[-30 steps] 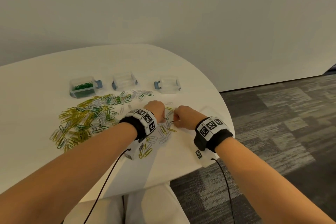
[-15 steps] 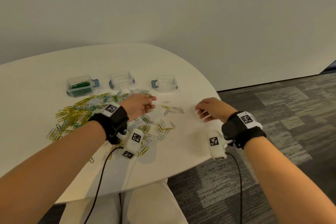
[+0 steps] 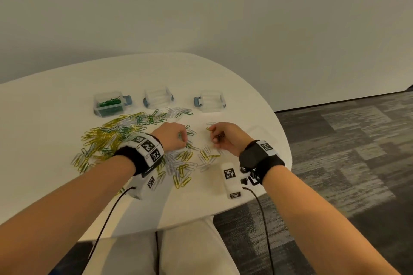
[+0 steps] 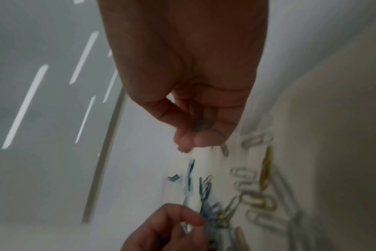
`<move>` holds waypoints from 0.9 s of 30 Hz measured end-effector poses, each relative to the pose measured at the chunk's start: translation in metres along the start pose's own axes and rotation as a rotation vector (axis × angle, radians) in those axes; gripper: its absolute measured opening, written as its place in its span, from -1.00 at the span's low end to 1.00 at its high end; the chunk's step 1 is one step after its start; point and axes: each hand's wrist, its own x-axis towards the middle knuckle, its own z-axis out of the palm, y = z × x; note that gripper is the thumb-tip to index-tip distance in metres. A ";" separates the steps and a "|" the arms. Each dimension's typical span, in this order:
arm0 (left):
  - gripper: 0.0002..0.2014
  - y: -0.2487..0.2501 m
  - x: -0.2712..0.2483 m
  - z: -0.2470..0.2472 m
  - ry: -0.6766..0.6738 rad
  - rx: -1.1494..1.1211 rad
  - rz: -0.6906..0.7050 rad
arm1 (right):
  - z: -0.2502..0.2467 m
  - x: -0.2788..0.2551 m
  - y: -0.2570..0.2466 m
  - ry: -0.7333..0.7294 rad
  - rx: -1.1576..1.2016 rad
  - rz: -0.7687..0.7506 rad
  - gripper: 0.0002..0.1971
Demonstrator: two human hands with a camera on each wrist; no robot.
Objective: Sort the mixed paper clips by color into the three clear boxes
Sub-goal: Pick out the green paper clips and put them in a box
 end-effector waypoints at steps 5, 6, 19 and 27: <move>-0.87 -0.002 0.003 0.007 -0.030 0.082 0.066 | 0.030 0.029 -0.008 0.078 -0.958 -0.285 -0.83; -0.88 -0.003 0.004 0.008 -0.036 0.092 0.056 | 0.034 0.033 -0.009 0.068 -0.998 -0.315 -0.80; -0.88 -0.029 0.010 -0.022 -0.017 -0.440 -0.121 | 0.046 0.053 -0.025 -0.102 -1.291 -0.246 -0.80; -0.86 -0.033 0.030 -0.031 0.099 -1.007 -0.398 | 0.034 0.053 -0.031 -0.228 -0.103 -0.137 -0.83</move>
